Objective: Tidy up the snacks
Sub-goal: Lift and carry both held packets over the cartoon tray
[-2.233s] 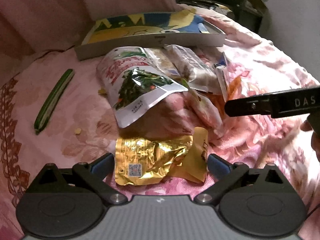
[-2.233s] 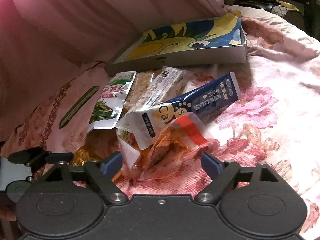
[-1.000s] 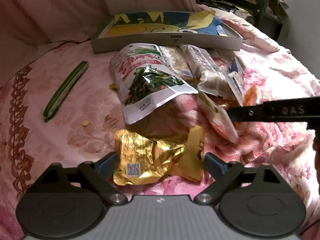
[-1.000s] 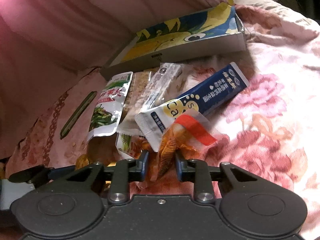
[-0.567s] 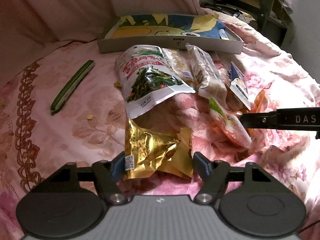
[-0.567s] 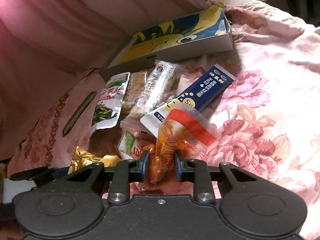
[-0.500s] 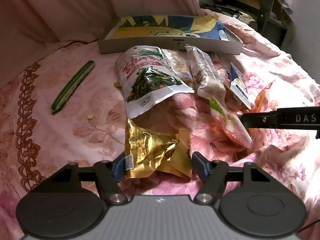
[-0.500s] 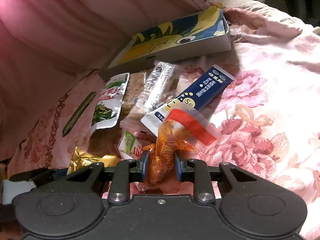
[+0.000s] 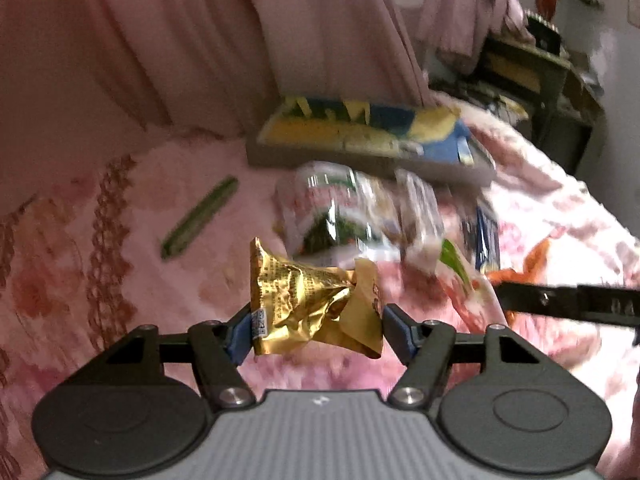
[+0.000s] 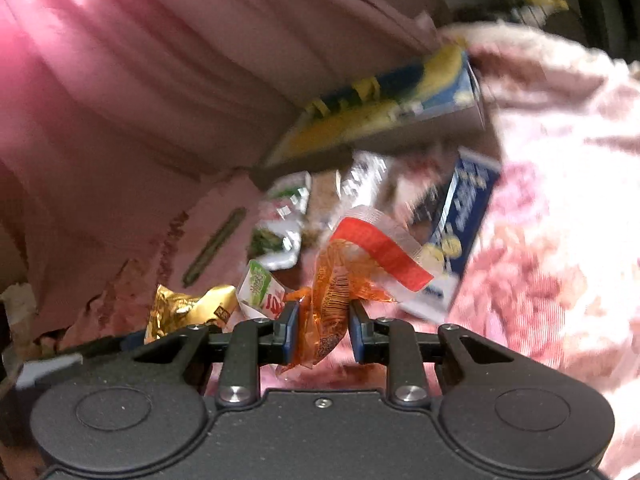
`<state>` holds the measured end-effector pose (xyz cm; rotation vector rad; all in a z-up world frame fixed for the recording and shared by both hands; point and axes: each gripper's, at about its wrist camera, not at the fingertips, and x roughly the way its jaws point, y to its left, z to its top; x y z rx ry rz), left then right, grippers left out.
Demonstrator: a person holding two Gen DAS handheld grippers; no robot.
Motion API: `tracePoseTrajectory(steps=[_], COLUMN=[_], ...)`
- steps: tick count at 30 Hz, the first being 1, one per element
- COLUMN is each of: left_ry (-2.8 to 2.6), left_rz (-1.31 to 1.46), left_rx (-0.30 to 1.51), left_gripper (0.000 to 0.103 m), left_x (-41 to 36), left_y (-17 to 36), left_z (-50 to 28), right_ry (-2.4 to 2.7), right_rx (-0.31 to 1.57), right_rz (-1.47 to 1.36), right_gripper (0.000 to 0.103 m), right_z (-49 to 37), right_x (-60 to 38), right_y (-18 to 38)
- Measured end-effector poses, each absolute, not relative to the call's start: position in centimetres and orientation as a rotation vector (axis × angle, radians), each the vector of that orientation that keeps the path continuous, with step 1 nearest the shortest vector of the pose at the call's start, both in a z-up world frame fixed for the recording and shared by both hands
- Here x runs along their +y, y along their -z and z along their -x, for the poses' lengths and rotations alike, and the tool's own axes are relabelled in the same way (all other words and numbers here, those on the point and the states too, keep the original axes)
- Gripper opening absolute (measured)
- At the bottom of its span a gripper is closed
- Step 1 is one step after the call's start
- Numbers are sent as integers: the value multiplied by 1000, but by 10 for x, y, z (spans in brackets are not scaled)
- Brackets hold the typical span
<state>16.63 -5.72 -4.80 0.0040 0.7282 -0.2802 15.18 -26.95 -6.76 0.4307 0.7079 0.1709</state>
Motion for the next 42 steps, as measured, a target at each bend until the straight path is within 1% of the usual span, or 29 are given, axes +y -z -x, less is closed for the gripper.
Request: tracePoseTrajectory(steps=[5,10,15,19,22,26,32,35,38,40,42], left_ry=[284,307,331,365,381,383,346,337,317,297,292], left_rz=[26,82,118,108,119,144,122,110,99,114,131], left_rx=[651,611,615,622,648,732,795,804,811,811,809], left_gripper=[71,71,71,72,72,72,72,74,78,84,88], left_x=[-66,-88,-120,-150,-168,-181,-188,-189,-190,-188,-185], left_y=[18,-2,1,14,28,52,75,81,84,82,79], left_z=[-200,-261,-329,-377,-408,-440,-455,-454,-452,-450,-446], right_ry=[-166,-122,-26,28,41,34,-8,-10,-12,-4,2], right_rx=[613,488,390,355,353,388,479,488,498,512,519], right_rz=[-403,-353,-276,-236,-195,-159,-183,-199,-210,-207,-217], right_gripper=[28,28,28,28,28,28,29,28,32,35,43], right_z=[-169,-216,-275,-317,-341,-369,-382,-381,-382,-381,-380], right_x=[-279,-297,-319,-335,-343,-352,-356,-357,-359,-358,-359], right_y=[48,29,38,55,67,80,93,95,93,92,91])
